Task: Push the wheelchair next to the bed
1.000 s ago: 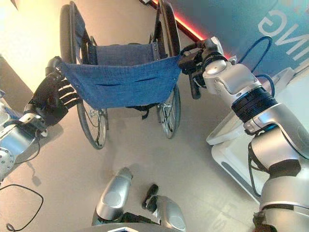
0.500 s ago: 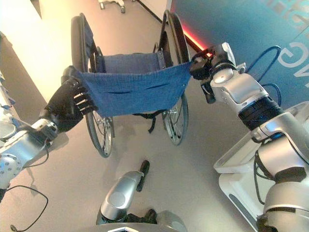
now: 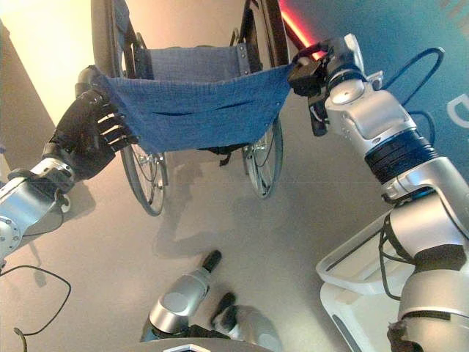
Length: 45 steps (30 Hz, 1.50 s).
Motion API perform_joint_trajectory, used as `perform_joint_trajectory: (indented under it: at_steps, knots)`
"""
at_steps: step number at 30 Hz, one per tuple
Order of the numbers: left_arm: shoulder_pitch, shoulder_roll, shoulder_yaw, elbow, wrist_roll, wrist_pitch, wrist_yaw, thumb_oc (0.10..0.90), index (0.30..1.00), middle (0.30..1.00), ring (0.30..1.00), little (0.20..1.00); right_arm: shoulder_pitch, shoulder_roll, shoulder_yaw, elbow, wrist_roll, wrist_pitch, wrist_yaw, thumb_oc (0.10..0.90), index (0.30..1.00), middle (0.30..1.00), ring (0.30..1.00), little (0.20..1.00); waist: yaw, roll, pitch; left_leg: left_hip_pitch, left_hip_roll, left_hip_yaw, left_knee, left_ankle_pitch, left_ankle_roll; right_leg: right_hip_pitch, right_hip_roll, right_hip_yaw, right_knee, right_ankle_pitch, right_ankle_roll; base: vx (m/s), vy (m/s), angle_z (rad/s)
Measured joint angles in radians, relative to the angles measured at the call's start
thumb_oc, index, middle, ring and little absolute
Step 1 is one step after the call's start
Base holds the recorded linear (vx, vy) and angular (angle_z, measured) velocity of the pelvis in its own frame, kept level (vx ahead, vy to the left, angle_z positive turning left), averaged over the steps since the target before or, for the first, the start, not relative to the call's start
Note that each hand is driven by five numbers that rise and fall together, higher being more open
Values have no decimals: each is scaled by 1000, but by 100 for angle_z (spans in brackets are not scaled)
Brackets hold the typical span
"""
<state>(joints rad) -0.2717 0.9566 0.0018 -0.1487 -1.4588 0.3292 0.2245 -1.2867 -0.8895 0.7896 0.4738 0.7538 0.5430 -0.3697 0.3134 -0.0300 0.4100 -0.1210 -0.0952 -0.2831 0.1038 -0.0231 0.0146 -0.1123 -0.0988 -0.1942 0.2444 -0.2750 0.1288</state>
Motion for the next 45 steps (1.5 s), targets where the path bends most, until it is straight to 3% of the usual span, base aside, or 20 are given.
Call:
perform_joint_trajectory:
  at_steps: [2, 4, 7, 9, 12, 13, 14, 17, 18, 20, 22, 28, 30, 33, 34, 37, 38, 40, 43, 45]
  knots:
    - [-11, 2, -23, 28, -4, 4, -1, 400, 300, 300, 300, 300, 19, 0, -6, -12, 0, 10, -3, 400, 300, 300, 300, 300, -60, 13, 8, 8, 44, 113, 43, -4, 19, 20, -81, 14, -87, 104, 72, 247, -604, 129]
    - [-16, 5, -25, 38, -4, 7, 0, 400, 300, 300, 300, 300, 19, -18, -5, -37, 5, 55, -3, 400, 300, 300, 300, 300, -62, 3, 4, 44, 31, 0, 45, -15, 31, 6, -106, 19, -107, 142, 76, 233, -450, 78]
    - [-42, 3, -24, 49, -3, 3, 22, 400, 300, 300, 300, 300, 12, -37, 0, -44, 41, 61, -3, 400, 300, 300, 300, 300, -56, -19, 5, 68, 40, -4, 51, -43, -15, 65, -38, 14, -229, 283, -6, 152, -379, 77]
    - [-33, -25, 2, 58, 11, -12, 39, 400, 300, 300, 300, 300, -16, -19, 13, -39, 44, 61, -3, 400, 300, 300, 300, 300, -16, -40, 6, 30, 63, 42, 151, -78, -68, 98, -2, -31, -239, 285, -43, 91, -394, 31]
    - [-22, -30, 4, 57, 12, -8, 65, 400, 300, 300, 300, 300, -32, 17, 60, 11, 44, 61, -8, 400, 300, 300, 300, 300, -12, -70, 20, -109, 89, 173, 409, -61, -108, 178, 19, -30, -239, 263, -93, 103, -290, 53]
    - [-10, -33, 3, 49, 12, -8, 66, 400, 300, 300, 300, 300, -20, 17, 61, 12, 49, 62, -8, 400, 300, 300, 300, 300, -16, -72, 21, -90, 113, 191, 329, -55, -103, 202, 31, -36, -239, 256, -101, 126, -236, 55]
    - [13, -30, 4, 26, 11, -9, 75, 400, 300, 300, 300, 300, -6, 20, 58, 11, 69, 62, -8, 400, 300, 300, 300, 300, -11, -60, 23, -24, 170, 213, 190, 72, -76, 196, 61, -40, -141, 212, -114, 151, -229, 25]
    - [21, -41, 10, 31, 12, -10, 94, 400, 300, 300, 300, 300, -12, 19, 47, -10, 75, 62, -9, 400, 300, 300, 300, 300, -15, -62, 26, -24, 197, 281, 203, 71, -76, 94, 87, -95, -105, 152, -168, 194, -151, 30]
    - [20, -40, 9, 35, 13, -10, 96, 400, 300, 300, 300, 300, -13, 26, 48, -7, 72, 63, -9, 400, 300, 300, 300, 300, -11, -78, 26, -32, 181, 299, 228, 67, -80, 101, 77, -95, -184, 235, -175, 240, -99, 60]
    - [30, -44, 10, 39, 18, -10, 101, 400, 300, 300, 300, 300, -8, 53, 50, -6, 34, 76, -12, 400, 300, 300, 300, 300, 6, -74, 31, -100, 160, 305, 332, 8, -115, 168, 89, -112, -240, 219, -182, 354, -130, 46]
    - [23, -46, 4, 34, 11, -10, 98, 400, 300, 300, 300, 300, -8, 38, 48, -9, 32, 79, -12, 400, 300, 300, 300, 300, 2, -72, 31, -150, 161, 442, 282, 9, -121, 204, 110, -150, -268, 201, -193, 327, -96, 47]
    - [15, -54, -15, 30, 10, 10, 7, 400, 300, 300, 300, 300, 10, 26, 40, -6, -11, 88, -12, 400, 300, 300, 300, 300, 30, -8, 2, -217, 108, 669, 162, 12, -118, 314, 185, -293, -204, 24, -181, 380, -62, 20]
    - [16, -52, -13, 32, 10, 18, -6, 400, 300, 300, 300, 300, 13, 25, 40, -5, -29, 89, -3, 400, 300, 300, 300, 300, 37, 1, -10, -194, 75, 648, 176, 50, -5, 326, 177, -304, -114, -72, -157, 565, 0, 30]
    - [15, -74, 4, 34, 12, 45, 5, 400, 300, 300, 300, 300, 13, 30, 42, 10, -39, 99, 2, 400, 300, 300, 300, 300, 26, -36, -33, -184, 17, 612, 223, -12, 104, 317, 130, -315, 34, -129, -116, 447, 21, 59]
    - [7, -81, 18, 33, 12, 63, 4, 400, 300, 300, 300, 300, 14, 25, 39, 11, -39, 99, 2, 400, 300, 300, 300, 300, 21, -36, -34, -170, 21, 575, 238, -26, 162, 264, 103, -307, 224, -115, -81, 214, -1, 63]
    - [-11, -81, 23, 26, 26, 70, -17, 400, 300, 300, 300, 300, 14, 3, 38, 11, -18, 112, 4, 400, 300, 300, 300, 300, 35, -77, -36, -117, 7, 567, 204, -39, 183, 197, 78, -245, 461, -20, 104, 183, -49, 64]
    - [-12, -81, 23, 17, 33, 70, -17, 400, 300, 300, 300, 300, 9, -3, 37, 12, -7, 108, 3, 400, 300, 300, 300, 300, 34, -79, -36, -110, 2, 560, 193, -40, 183, 184, 89, -209, 473, -6, 124, 183, -88, 35]
    - [-14, -77, 23, 6, 43, 68, -5, 400, 300, 300, 300, 300, -4, -4, 25, 12, -2, 90, 0, 400, 300, 300, 300, 300, 38, -75, -33, -66, -21, 491, 110, -23, 170, 163, 92, -164, 450, -36, 63, 183, -126, 26]
    - [-15, -75, 4, 3, 39, 67, 15, 400, 300, 300, 300, 300, -3, -16, 20, 8, 0, 77, 3, 400, 300, 300, 300, 300, 27, -42, -20, 23, -28, 323, 10, 12, 146, 133, 92, -113, 250, -140, -112, 109, -165, 40]
    - [-19, -74, 1, 3, 18, 65, 19, 400, 300, 300, 300, 300, -3, -41, 19, -16, 0, 63, 3, 400, 300, 300, 300, 300, 2, -2, -9, 37, -13, 245, 12, 15, 142, 28, 75, -77, 203, -135, -110, 99, -240, 73]
